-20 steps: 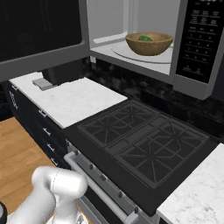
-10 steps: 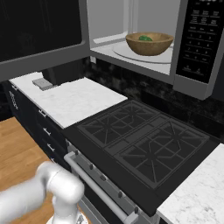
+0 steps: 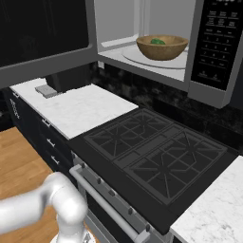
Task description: Pick the broccoli from the sink and place it in the bowl. Then pick the bowl and place it in the microwave. Then close the microwave door and press the start button.
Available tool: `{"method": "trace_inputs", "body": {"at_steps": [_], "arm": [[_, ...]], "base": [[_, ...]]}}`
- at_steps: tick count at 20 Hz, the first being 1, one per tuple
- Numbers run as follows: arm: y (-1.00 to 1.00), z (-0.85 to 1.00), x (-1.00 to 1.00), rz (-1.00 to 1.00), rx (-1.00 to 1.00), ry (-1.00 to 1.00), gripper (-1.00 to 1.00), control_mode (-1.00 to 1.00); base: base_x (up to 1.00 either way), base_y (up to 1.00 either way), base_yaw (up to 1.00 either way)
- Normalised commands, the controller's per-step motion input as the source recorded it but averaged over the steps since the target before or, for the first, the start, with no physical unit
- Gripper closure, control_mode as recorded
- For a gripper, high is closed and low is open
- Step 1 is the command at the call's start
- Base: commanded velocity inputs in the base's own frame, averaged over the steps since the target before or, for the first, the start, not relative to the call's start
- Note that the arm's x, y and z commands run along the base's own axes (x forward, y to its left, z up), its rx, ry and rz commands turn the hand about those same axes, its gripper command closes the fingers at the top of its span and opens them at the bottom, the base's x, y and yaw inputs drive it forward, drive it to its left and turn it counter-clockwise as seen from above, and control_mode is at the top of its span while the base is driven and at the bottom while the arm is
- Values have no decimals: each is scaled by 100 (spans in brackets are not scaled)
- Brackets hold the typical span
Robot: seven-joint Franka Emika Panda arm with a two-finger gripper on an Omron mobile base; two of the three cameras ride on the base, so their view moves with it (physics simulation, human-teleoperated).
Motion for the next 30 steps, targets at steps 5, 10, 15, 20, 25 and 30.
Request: {"method": "trace_inputs", "body": {"at_steps": [5,10,15,20,25,30], "arm": [[-29,7,51,0,-24,8,-100,-100],[0,9,80,0,-18,5,-100,-100],[0,26,57,0,-1,-1,-100,-100],[0,57,14,-4,0,-5,-100,-100],[-3,62,0,-3,0,-8,-100,-100],[-39,50,-3,-1,2,-8,-100,-100]], "base": [[0,0,0],[0,0,0],[0,0,0],[0,0,0],[0,0,0],[0,0,0]]}}
